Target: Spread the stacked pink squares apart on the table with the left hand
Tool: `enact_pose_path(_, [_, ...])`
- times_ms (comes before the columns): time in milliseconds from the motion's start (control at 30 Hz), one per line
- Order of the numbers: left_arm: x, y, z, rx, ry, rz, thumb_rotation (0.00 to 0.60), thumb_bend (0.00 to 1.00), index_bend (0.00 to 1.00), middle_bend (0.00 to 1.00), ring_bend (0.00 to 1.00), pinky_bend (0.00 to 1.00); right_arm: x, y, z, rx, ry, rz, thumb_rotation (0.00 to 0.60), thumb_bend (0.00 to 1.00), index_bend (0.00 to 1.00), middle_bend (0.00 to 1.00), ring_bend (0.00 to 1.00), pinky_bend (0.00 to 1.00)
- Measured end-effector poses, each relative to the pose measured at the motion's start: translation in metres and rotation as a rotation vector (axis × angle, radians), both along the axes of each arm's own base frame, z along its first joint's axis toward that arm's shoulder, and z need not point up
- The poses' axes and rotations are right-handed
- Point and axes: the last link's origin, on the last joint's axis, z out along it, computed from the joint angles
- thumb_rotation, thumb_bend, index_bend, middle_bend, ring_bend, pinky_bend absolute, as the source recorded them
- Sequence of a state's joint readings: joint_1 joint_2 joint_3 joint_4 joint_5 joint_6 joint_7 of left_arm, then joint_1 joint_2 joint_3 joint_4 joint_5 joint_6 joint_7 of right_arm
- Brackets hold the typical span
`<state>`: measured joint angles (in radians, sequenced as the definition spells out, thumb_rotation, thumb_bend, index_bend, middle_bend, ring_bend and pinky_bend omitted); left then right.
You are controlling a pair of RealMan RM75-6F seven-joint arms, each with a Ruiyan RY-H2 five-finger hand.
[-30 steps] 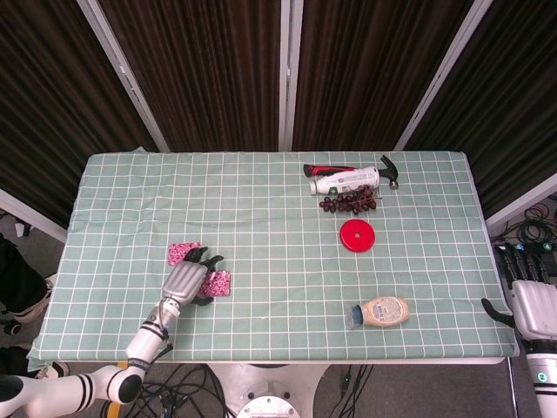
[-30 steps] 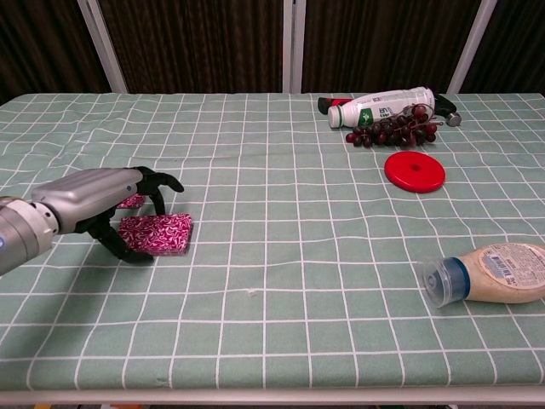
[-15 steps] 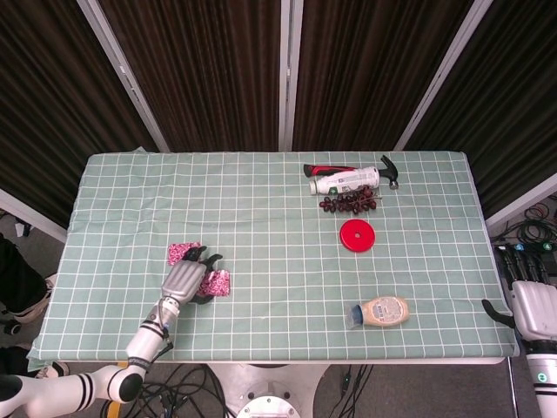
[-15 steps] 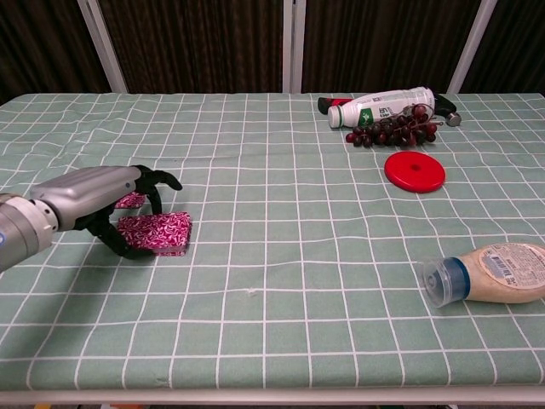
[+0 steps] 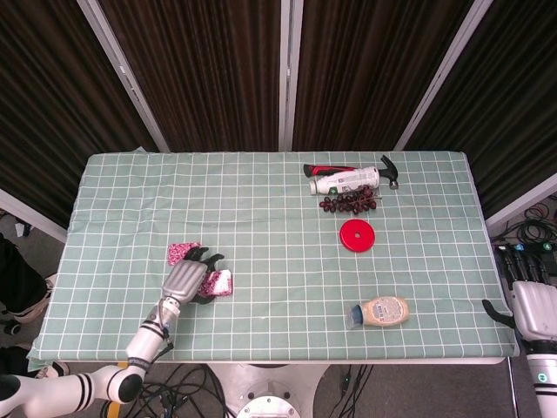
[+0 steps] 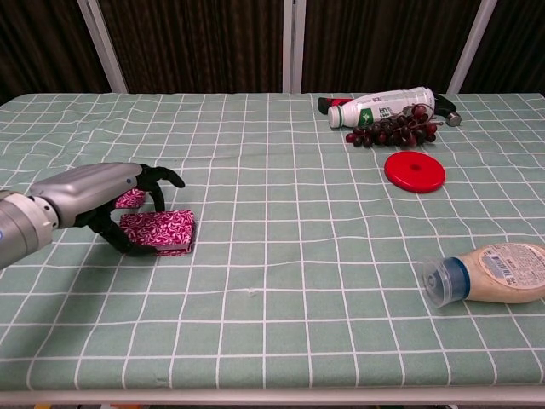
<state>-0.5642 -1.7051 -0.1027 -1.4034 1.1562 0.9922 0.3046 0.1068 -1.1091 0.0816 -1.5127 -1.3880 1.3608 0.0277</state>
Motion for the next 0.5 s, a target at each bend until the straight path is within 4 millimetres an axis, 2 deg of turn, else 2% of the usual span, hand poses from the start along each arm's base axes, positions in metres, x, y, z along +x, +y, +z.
enact_pose_path(500, [0.001, 0.0024, 0.0063, 0.013, -0.016, 0.001, 0.6, 0.23, 0.18, 0.44, 0.09, 0.07, 0.0013, -0.0011, 0.0003, -0.001, 0.001, -0.001, 0.6, 0.17, 0.0, 0.0, 0.0, 0.0])
